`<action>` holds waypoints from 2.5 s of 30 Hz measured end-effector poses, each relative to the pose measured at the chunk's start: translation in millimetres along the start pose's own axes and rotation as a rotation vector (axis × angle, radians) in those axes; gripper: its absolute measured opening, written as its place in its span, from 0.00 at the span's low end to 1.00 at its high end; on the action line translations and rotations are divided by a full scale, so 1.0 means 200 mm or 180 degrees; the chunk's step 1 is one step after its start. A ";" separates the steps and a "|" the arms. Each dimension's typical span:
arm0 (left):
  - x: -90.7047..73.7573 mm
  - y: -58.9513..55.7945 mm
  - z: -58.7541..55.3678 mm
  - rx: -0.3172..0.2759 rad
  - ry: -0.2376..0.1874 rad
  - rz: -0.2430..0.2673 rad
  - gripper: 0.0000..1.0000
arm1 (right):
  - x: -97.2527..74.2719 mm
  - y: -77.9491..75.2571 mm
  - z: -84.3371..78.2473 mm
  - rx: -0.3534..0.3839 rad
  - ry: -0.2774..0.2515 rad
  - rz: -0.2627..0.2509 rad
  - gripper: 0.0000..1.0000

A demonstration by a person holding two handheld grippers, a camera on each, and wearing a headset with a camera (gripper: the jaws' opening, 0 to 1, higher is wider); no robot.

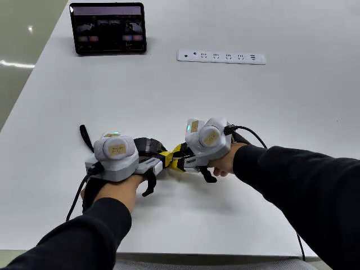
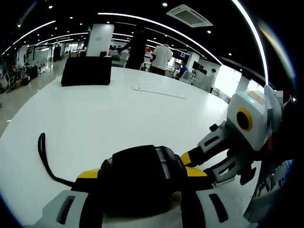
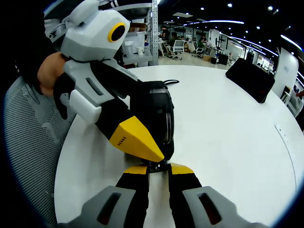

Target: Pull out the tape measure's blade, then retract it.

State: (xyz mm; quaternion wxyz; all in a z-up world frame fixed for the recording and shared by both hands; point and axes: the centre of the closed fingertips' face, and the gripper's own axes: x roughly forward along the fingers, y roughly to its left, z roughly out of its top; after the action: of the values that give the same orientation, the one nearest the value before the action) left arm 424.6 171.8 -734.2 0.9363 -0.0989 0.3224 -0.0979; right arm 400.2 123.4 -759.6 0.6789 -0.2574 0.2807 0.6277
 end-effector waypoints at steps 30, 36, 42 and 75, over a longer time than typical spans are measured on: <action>-0.11 -0.01 0.25 0.0192 -0.0184 -0.0666 1.00 | -0.28 -0.07 -0.10 0.0366 0.0028 -0.0433 0.49; -0.18 0.04 0.21 0.0650 -0.0053 -0.0796 1.00 | -0.44 -0.08 -0.11 0.0466 -0.0118 -0.0606 0.55; -0.29 0.13 0.16 0.0831 0.0113 -0.0901 1.00 | -0.66 -0.06 -0.21 0.0702 -0.0237 -0.0825 0.66; -0.74 0.48 0.06 0.0892 0.0092 -0.0758 1.00 | -1.47 0.21 -0.83 0.1415 -0.0147 -0.1641 0.94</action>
State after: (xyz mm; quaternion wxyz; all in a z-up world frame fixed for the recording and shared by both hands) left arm 329.8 301.9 -661.8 0.9180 -0.0034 0.3050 -0.2534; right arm 332.7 -198.3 -670.6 0.8610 -0.1513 0.3209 0.3645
